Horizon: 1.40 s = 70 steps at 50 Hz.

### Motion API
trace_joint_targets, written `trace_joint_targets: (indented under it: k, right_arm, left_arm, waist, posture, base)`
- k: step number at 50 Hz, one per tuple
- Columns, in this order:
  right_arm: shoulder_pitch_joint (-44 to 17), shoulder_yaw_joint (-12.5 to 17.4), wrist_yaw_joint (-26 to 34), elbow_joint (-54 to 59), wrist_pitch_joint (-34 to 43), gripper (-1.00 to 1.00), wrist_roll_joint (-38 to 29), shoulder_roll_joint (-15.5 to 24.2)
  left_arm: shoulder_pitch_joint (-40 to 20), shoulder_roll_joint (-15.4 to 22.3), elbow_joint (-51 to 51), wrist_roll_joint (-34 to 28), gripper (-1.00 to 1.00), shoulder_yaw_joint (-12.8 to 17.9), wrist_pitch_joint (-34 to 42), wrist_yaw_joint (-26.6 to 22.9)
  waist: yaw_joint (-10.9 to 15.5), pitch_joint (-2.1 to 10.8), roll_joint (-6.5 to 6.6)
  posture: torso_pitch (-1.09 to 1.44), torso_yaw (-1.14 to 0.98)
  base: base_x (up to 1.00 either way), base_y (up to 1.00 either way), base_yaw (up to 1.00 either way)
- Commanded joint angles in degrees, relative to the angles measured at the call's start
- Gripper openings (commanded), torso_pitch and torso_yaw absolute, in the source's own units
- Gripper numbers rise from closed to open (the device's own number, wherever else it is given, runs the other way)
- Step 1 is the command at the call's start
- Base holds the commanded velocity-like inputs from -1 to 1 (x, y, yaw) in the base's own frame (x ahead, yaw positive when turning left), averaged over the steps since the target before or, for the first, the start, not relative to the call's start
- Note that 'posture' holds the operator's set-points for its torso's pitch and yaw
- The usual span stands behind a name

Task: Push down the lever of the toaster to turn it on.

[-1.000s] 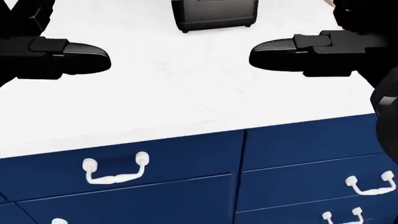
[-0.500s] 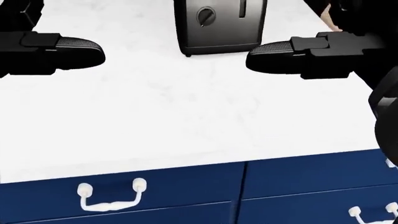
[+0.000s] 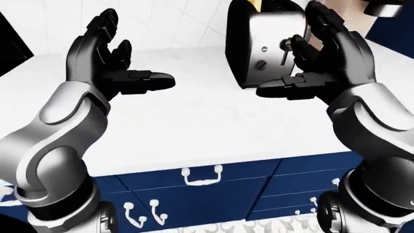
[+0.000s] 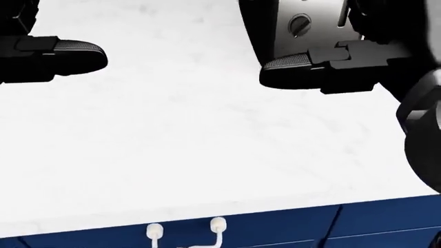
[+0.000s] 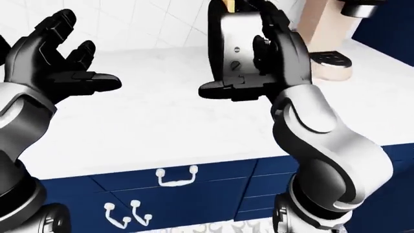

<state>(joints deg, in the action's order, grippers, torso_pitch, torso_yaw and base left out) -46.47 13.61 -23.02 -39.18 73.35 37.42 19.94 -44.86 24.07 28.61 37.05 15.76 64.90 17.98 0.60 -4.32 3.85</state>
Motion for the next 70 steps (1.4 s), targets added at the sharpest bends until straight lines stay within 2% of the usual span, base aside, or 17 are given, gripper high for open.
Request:
trace_joint_targets:
  k: [1, 4, 6, 15, 17, 19, 21, 25, 30, 39, 50, 56, 61, 70]
  right_arm:
    - [-2.2, 1.6, -0.3, -1.4, -2.2, 1.00, -0.4, 1.0]
    - [-2.2, 1.8, -0.4, -1.5, -2.3, 1.00, -0.3, 1.1]
    - [-2.2, 1.9, -0.5, -1.4, -2.3, 1.00, -0.3, 1.3]
    - [-2.2, 1.7, -0.8, -1.4, -2.4, 1.00, 0.0, 1.5]
    - [-2.1, 1.7, -0.7, -1.3, -2.5, 1.00, 0.0, 1.5]
    - [-2.1, 1.7, -0.8, -1.3, -2.5, 1.00, 0.0, 1.5]
    - [-2.3, 1.7, -0.8, -1.3, -2.5, 1.00, 0.1, 1.5]
    - [-2.6, 1.8, -1.1, -1.6, -2.1, 1.00, 0.4, 1.6]
    - [-2.4, 1.5, -0.9, -1.5, -2.4, 1.00, 0.3, 1.6]
    - [-2.3, 1.2, -0.6, -1.6, -2.5, 1.00, 0.0, 1.5]
    - [-1.8, 1.0, 0.1, -1.3, -3.1, 1.00, -0.8, 1.4]
    - [-1.7, 0.3, 0.9, -1.0, -3.5, 1.00, -2.0, 0.9]
    - [-1.8, 0.6, 1.3, -1.1, -3.2, 1.00, -2.4, 0.7]
    - [-1.4, 0.0, 2.3, -0.8, -3.7, 1.00, -3.7, 0.3]
  left_arm:
    - [-2.2, 0.5, 1.9, 0.1, 1.00, 0.2, -2.0, -0.2]
    - [-2.5, 0.5, 2.4, 0.5, 1.00, 0.5, -1.2, 0.2]
    - [-2.4, 0.5, 2.3, 0.5, 1.00, 0.4, -1.4, 0.2]
    - [-2.4, 0.5, 2.2, 0.5, 1.00, 0.3, -1.8, 0.2]
    - [-2.2, 0.5, 2.2, 0.4, 1.00, 0.3, -2.1, 0.1]
    - [-2.7, 0.4, 2.7, 0.8, 1.00, 0.5, -1.2, 0.7]
    - [-2.5, 0.6, 2.2, 0.5, 1.00, 0.4, -2.0, 0.3]
    - [-2.7, 0.6, 2.1, 0.6, 1.00, 0.5, -2.2, 0.6]
    - [-2.8, 0.8, 1.9, 0.9, 1.00, 0.4, -1.8, 0.5]
    - [-2.6, 0.7, 1.8, 0.7, 1.00, 0.3, -2.1, 0.3]
    - [-2.4, 0.5, 1.5, 0.2, 1.00, 0.1, -2.9, 0.5]
    - [-2.2, 0.2, 1.5, -0.2, 1.00, -0.5, -2.9, 0.3]
    - [-2.2, -0.3, 1.6, -0.5, 1.00, -0.5, -2.7, -0.1]
    - [-2.1, -0.6, 1.8, -1.2, 1.00, -0.7, -3.4, -0.1]
  waist:
    - [-0.6, 1.80, -0.02]
    - [-1.1, 0.43, -1.18]
    - [-1.4, 0.06, -1.78]
    - [-0.6, 0.84, -3.53]
    - [-0.1, 0.89, -4.55]
    - [0.5, 1.36, -6.71]
    - [0.6, 1.23, -5.72]
    - [0.4, 2.05, -4.55]
    - [-0.1, 2.52, -3.87]
    - [-0.4, 5.10, -4.04]
    - [-0.3, 8.90, -4.31]
    - [-0.2, 9.98, -4.29]
    - [0.0, 11.42, -4.24]
    - [0.2, 15.09, -4.25]
  posture:
    - [0.00, 0.00]
    - [0.00, 0.00]
    - [0.00, 0.00]
    - [0.00, 0.00]
    - [0.00, 0.00]
    - [0.00, 0.00]
    - [0.00, 0.00]
    - [0.00, 0.00]
    - [-0.01, 0.00]
    - [-0.10, 0.00]
    - [-0.20, 0.00]
    - [-0.21, 0.00]
    - [-0.26, 0.00]
    - [-0.33, 0.00]
  base:
    - [0.00, 0.00, 0.00]
    - [0.00, 0.00, 0.00]
    - [0.00, 0.00, 0.00]
    - [0.00, 0.00, 0.00]
    - [0.00, 0.00, 0.00]
    - [0.00, 0.00, 0.00]
    - [0.00, 0.00, 0.00]
    - [0.00, 0.00, 0.00]
    - [0.00, 0.00, 0.00]
    - [0.00, 0.00, 0.00]
    - [0.00, 0.00, 0.00]
    - [0.00, 0.00, 0.00]
    - [0.00, 0.00, 0.00]
    - [0.00, 0.00, 0.00]
